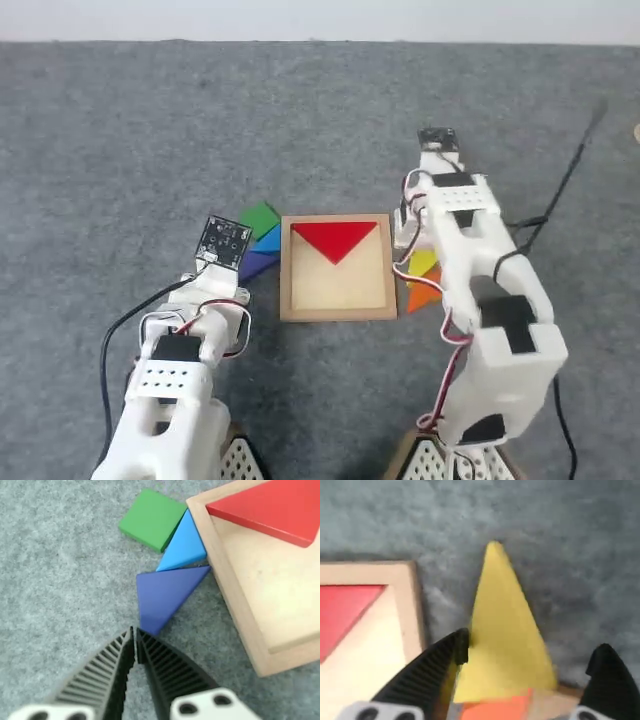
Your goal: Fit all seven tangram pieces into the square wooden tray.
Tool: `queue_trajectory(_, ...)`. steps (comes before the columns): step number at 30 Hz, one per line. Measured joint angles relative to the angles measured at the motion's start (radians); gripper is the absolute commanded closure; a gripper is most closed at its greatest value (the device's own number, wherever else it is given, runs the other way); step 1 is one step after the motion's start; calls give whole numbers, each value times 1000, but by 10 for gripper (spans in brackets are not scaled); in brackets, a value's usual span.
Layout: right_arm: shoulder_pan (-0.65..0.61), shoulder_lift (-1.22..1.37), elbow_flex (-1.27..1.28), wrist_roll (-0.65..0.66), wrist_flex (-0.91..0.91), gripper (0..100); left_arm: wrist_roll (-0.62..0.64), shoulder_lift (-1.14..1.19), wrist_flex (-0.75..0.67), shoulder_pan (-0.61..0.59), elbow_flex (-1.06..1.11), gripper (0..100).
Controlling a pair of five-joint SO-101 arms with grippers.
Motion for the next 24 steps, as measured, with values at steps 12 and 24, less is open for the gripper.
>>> queue_trajectory(12, 15, 20, -11, -14, 3, 853, 0, 0, 0, 0, 0, 986)
queue_trajectory(24, 18, 17, -15, -15, 3, 850, 0, 0, 0, 0, 0, 986)
